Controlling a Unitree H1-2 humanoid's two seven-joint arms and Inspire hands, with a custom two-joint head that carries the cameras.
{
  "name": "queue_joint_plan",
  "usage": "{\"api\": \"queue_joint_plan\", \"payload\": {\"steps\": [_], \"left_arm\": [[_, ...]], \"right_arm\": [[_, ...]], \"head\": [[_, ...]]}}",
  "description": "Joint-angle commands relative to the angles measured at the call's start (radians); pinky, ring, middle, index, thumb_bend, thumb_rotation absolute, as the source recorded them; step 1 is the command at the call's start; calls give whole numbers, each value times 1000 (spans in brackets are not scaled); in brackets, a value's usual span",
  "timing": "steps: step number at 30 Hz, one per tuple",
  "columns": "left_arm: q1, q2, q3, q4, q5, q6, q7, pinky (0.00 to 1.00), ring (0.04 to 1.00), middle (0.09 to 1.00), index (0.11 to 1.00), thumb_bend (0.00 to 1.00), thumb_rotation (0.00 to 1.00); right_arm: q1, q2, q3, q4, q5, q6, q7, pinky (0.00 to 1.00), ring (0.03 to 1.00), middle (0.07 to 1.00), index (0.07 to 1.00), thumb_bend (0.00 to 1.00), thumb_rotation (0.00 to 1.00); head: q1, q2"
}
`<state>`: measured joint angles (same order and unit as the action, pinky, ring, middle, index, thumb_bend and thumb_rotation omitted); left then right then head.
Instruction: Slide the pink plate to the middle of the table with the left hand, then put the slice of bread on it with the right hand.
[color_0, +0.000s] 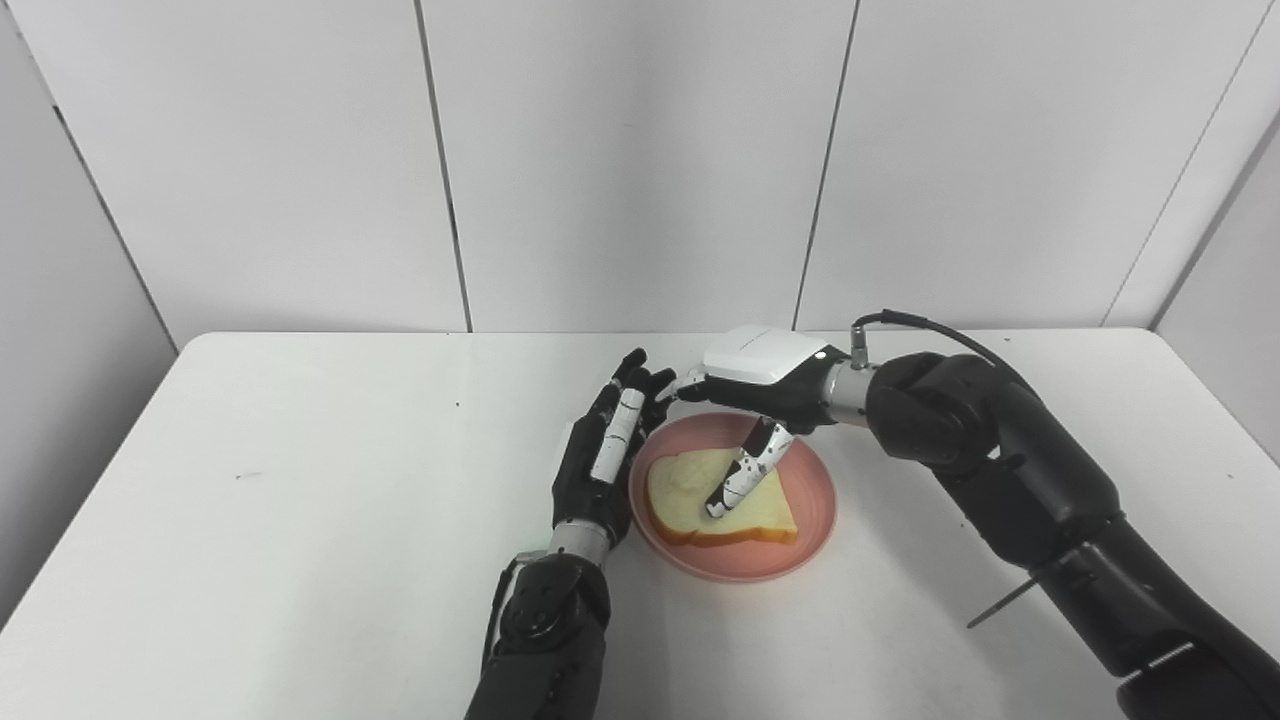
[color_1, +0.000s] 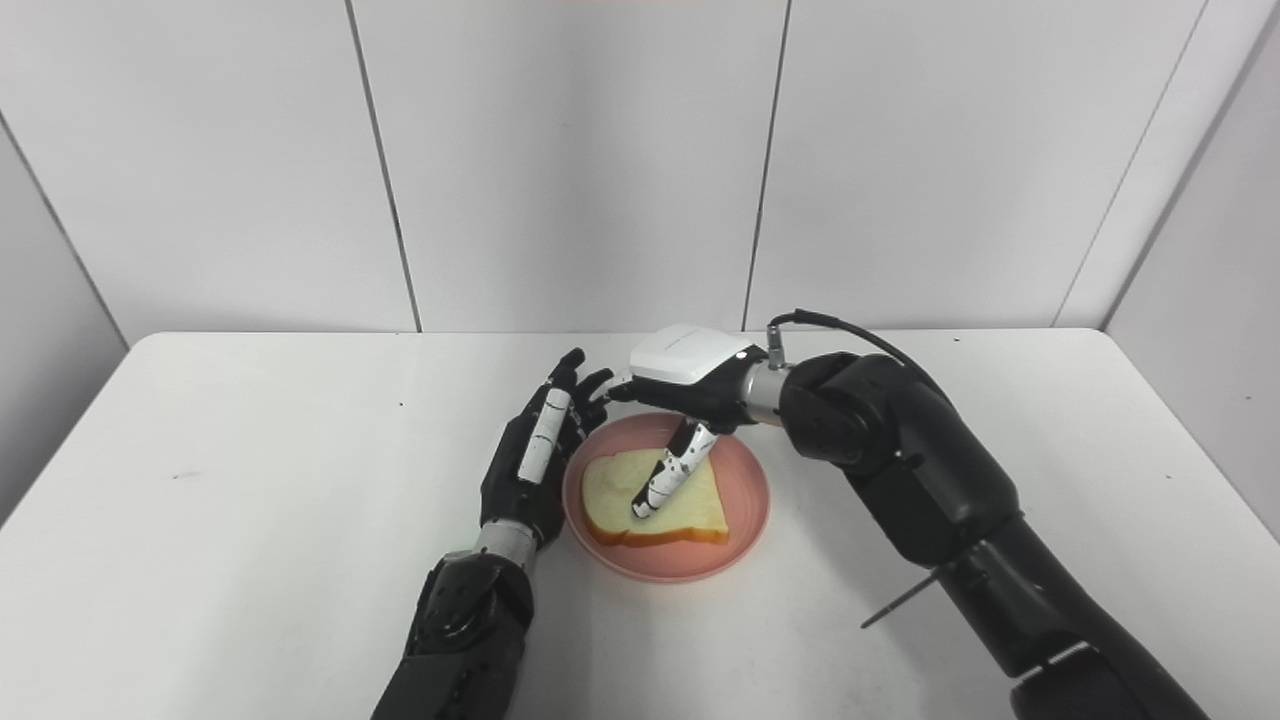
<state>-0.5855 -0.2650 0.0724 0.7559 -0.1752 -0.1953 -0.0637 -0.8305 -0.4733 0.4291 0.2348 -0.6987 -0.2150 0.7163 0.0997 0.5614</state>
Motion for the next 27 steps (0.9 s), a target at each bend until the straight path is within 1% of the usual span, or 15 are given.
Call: {"api": "queue_joint_plan", "payload": {"steps": [1, 4, 6, 7, 9, 12, 13, 14, 15, 16, 17, 19, 21, 24, 27], "left_arm": [[65, 8, 7, 62, -6, 83, 17, 910, 857, 797, 860, 816, 661], [66, 7, 8, 60, -7, 83, 17, 913, 858, 800, 861, 813, 660], [68, 5, 10, 56, -13, 80, 12, 925, 858, 796, 860, 809, 657], [71, 6, 11, 51, -15, 83, 11, 931, 857, 793, 860, 808, 655], [74, 8, 12, 42, -14, 89, 13, 934, 865, 801, 864, 816, 662], [77, 11, 13, 35, -10, 94, 16, 932, 866, 802, 864, 819, 664], [79, 17, 10, 31, -2, 93, 18, 923, 869, 808, 867, 815, 672], [81, 21, 8, 28, 4, 91, 19, 897, 878, 825, 872, 817, 693], [81, 27, 6, 25, 9, 92, 20, 888, 881, 831, 874, 818, 700], [82, 31, 4, 23, 12, 92, 21, 875, 887, 839, 875, 825, 710], [83, 35, 5, 13, 12, 94, 23, 870, 889, 841, 875, 827, 713], [86, 42, 6, -6, 11, 100, 25, 866, 892, 844, 877, 829, 714], [89, 46, 9, -27, 11, 106, 30, 866, 893, 848, 878, 832, 716], [94, 52, 9, -81, 25, 124, 55, 850, 885, 845, 869, 818, 718], [99, 54, 4, -110, 36, 144, 67, 861, 886, 848, 872, 818, 724]], "right_arm": [[-57, -23, -26, -31, 24, 15, -5, 895, 890, 868, 825, 1000, 550], [-49, -31, -38, -37, 38, 17, -14, 883, 885, 864, 823, 1000, 568], [-25, -35, -75, -44, 71, 22, -42, 848, 871, 857, 817, 1000, 595], [-6, -33, -104, -41, 92, 12, -78, 832, 864, 854, 813, 1000, 603], [23, -23, -148, -32, 123, -4, -135, 757, 824, 820, 791, 1000, 710], [43, -12, -175, -23, 150, -7, -177, 736, 812, 810, 785, 1000, 742], [78, 20, -228, -6, 183, 13, -250, 729, 810, 807, 784, 990, 762], [104, 43, -265, 6, 208, 28, -305, 719, 806, 812, 785, 908, 850], [127, 70, -303, 18, 234, 46, -355, 716, 804, 813, 786, 881, 880], [139, 87, -325, 26, 246, 55, -382, 727, 812, 818, 787, 864, 913], [162, 125, -370, 45, 287, 71, -432, 731, 815, 819, 787, 859, 924], [194, 178, -432, 71, 349, 92, -501, 746, 808, 807, 791, 876, 962], [218, 216, -468, 84, 385, 87, -558, 757, 810, 804, 793, 876, 966], [257, 283, -528, 103, 488, 61, -623, 832, 865, 859, 833, 776, 998], [264, 298, -537, 108, 534, 58, -636, 838, 878, 875, 847, 759, 1000]], "head": [[1, 0], [-1, -1], [0, 0], [-4, 2], [-10, 1], [-14, 0], [-23, 0], [-23, 0], [-30, -1], [-30, -1], [-39, -2], [-48, -2], [-58, 1], [-71, 0], [-71, 0]]}}
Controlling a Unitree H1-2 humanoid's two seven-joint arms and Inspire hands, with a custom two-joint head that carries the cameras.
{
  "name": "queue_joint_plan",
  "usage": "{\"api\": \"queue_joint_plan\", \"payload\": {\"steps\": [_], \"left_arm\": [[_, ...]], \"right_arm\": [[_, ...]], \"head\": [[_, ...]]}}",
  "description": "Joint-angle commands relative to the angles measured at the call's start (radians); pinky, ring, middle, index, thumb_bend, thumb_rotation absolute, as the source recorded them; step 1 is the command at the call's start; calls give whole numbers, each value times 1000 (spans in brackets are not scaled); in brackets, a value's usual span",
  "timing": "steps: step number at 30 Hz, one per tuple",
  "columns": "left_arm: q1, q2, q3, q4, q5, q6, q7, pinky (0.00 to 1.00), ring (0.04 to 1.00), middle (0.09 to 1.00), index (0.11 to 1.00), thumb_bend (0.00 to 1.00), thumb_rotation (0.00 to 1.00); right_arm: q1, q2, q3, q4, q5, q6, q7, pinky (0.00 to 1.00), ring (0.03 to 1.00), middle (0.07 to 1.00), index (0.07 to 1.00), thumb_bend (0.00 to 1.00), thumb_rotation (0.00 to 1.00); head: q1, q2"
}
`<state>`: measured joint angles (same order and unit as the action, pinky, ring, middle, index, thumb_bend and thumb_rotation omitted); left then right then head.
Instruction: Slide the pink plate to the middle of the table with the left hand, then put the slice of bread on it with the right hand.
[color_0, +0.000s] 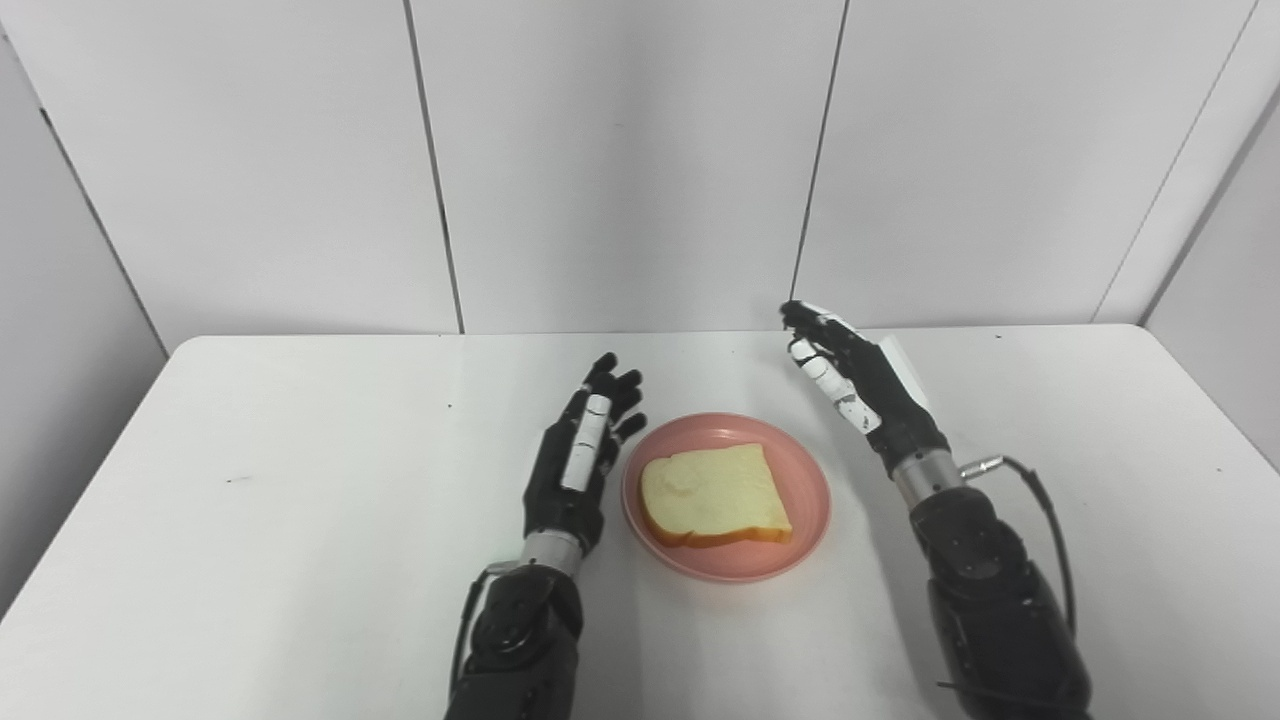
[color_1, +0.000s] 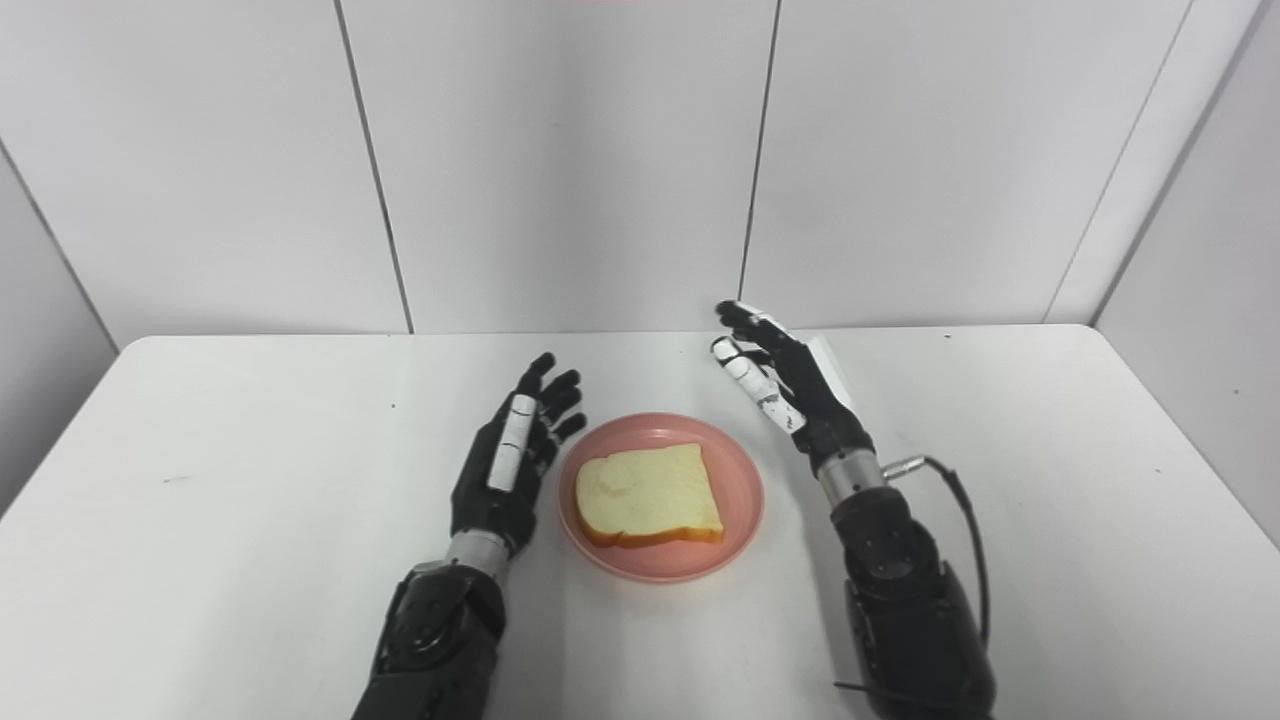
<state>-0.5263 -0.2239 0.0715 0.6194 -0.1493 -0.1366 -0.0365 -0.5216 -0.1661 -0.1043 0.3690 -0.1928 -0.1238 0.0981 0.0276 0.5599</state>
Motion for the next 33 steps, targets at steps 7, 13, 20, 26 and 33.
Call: {"api": "queue_joint_plan", "payload": {"steps": [7, 13, 20, 26, 33], "left_arm": [[61, 26, -33, -76, 95, 135, 89, 864, 901, 892, 864, 879, 712], [66, 27, -40, -92, 117, 160, 112, 883, 900, 882, 846, 836, 677], [62, 23, -33, -102, 114, 169, 128, 974, 931, 912, 840, 795, 671], [51, 24, -44, -114, 134, 177, 136, 1000, 979, 959, 855, 799, 731], [44, 13, -46, -114, 132, 180, 142, 1000, 989, 963, 845, 807, 717]], "right_arm": [[3, 31, 23, -49, -39, -1, -153, 906, 893, 861, 821, 809, 1000], [36, 45, 17, -63, 27, 35, -141, 955, 928, 885, 841, 800, 1000], [60, 45, 12, -62, 89, 69, -141, 981, 902, 875, 844, 772, 1000], [75, 44, 17, -57, 91, 65, -149, 924, 858, 849, 827, 766, 1000], [89, 54, 13, -62, 99, 94, -154, 910, 833, 831, 814, 773, 1000]], "head": [[-40, 2], [-39, 2], [-38, 3], [-38, 4], [-34, 3]]}}
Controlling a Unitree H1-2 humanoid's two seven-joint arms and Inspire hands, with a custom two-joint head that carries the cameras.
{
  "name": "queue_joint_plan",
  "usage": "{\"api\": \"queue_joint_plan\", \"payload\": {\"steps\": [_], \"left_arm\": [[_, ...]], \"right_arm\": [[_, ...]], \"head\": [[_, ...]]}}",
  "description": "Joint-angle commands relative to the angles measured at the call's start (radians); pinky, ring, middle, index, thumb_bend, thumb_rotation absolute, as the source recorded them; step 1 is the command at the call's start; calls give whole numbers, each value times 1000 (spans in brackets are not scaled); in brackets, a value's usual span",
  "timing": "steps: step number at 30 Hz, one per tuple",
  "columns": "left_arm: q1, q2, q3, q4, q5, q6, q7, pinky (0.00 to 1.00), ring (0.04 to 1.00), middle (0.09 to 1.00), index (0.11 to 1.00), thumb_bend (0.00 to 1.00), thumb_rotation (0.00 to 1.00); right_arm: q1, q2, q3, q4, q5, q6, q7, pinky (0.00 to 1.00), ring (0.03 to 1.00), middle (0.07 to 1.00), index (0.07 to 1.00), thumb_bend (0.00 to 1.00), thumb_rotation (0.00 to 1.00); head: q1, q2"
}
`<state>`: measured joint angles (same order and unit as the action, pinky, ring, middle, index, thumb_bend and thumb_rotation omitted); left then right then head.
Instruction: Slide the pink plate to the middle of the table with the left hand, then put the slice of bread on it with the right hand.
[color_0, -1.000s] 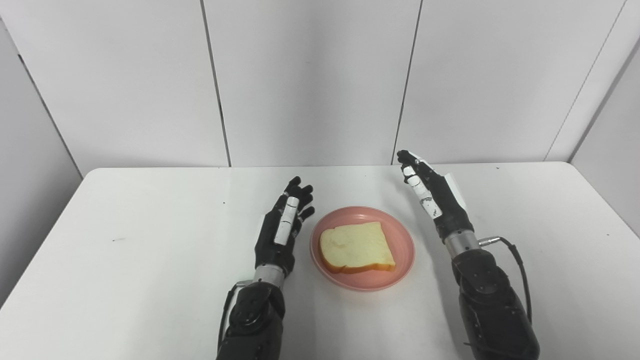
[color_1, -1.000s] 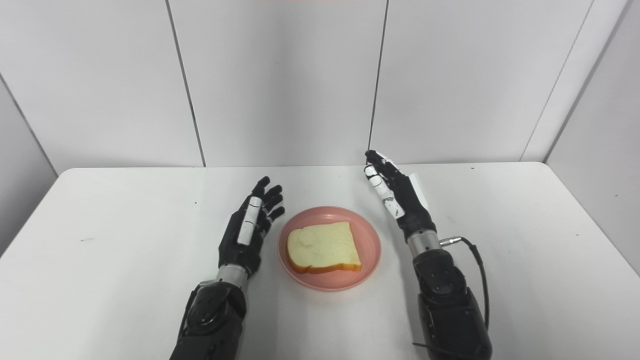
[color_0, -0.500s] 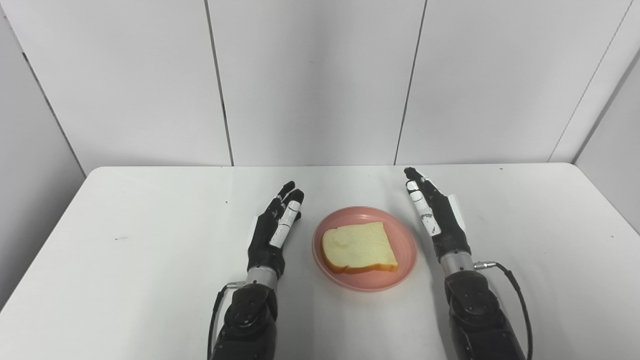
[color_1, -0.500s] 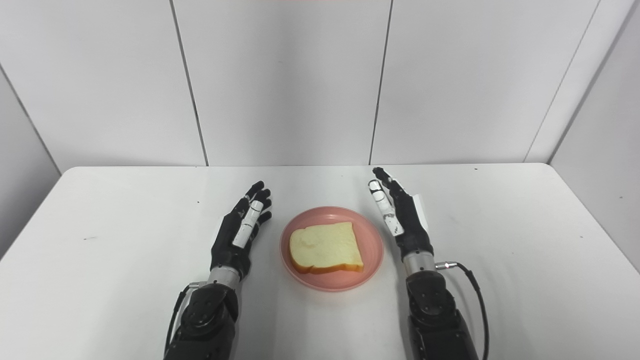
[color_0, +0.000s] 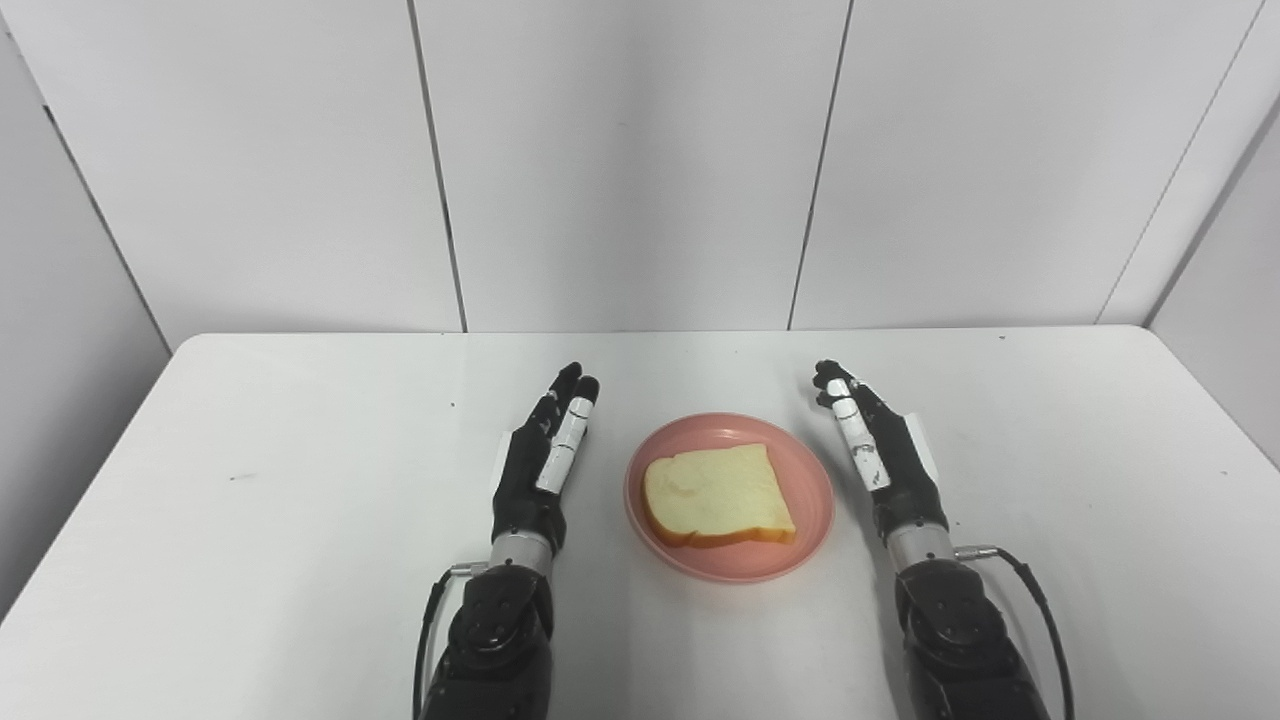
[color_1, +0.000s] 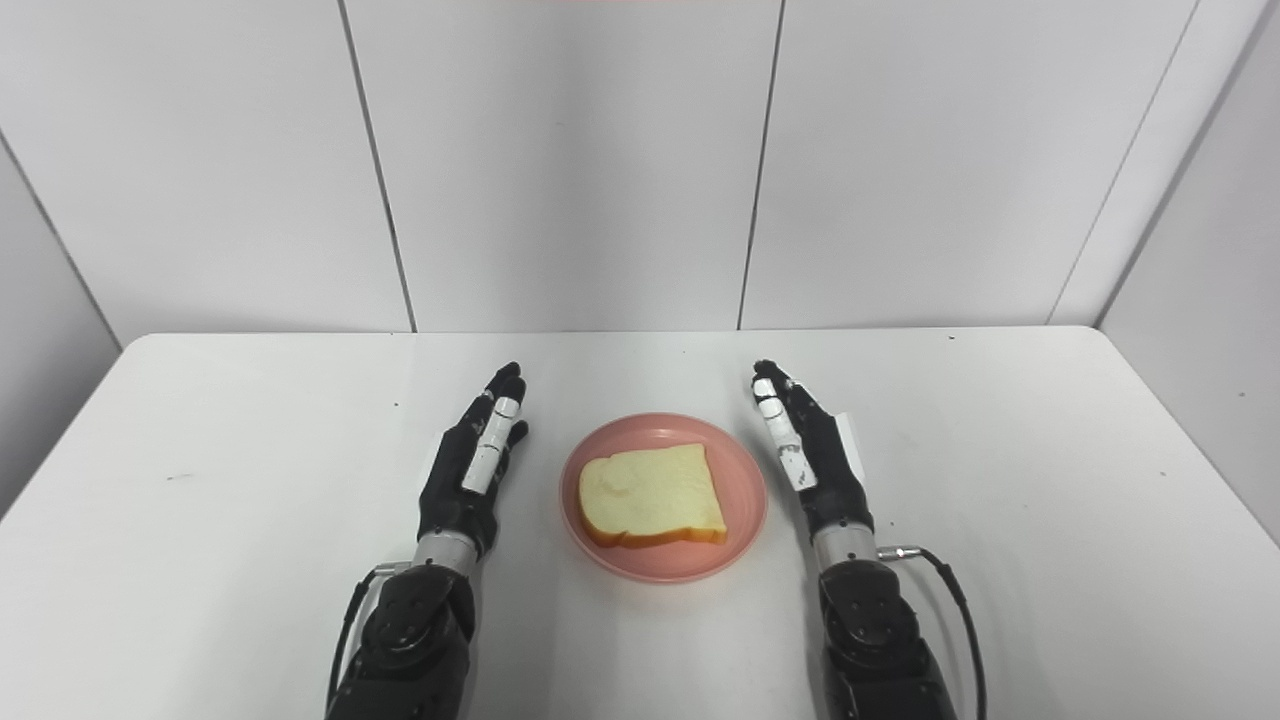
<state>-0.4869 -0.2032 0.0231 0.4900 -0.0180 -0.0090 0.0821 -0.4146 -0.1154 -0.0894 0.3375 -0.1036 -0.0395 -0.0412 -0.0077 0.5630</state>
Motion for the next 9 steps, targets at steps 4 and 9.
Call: {"api": "queue_joint_plan", "payload": {"steps": [4, 9], "left_arm": [[-4, -18, 7, 24, -4, 44, 31, 1000, 999, 975, 833, 810, 704], [-8, -21, 2, 31, 3, 32, 44, 1000, 1000, 976, 826, 814, 708]], "right_arm": [[-13, 5, 2, -30, 9, 25, -19, 908, 832, 828, 813, 771, 1000], [-8, 4, 6, -30, 9, 40, -19, 952, 853, 836, 811, 753, 1000]], "head": [[1, 0], [2, -1]]}}
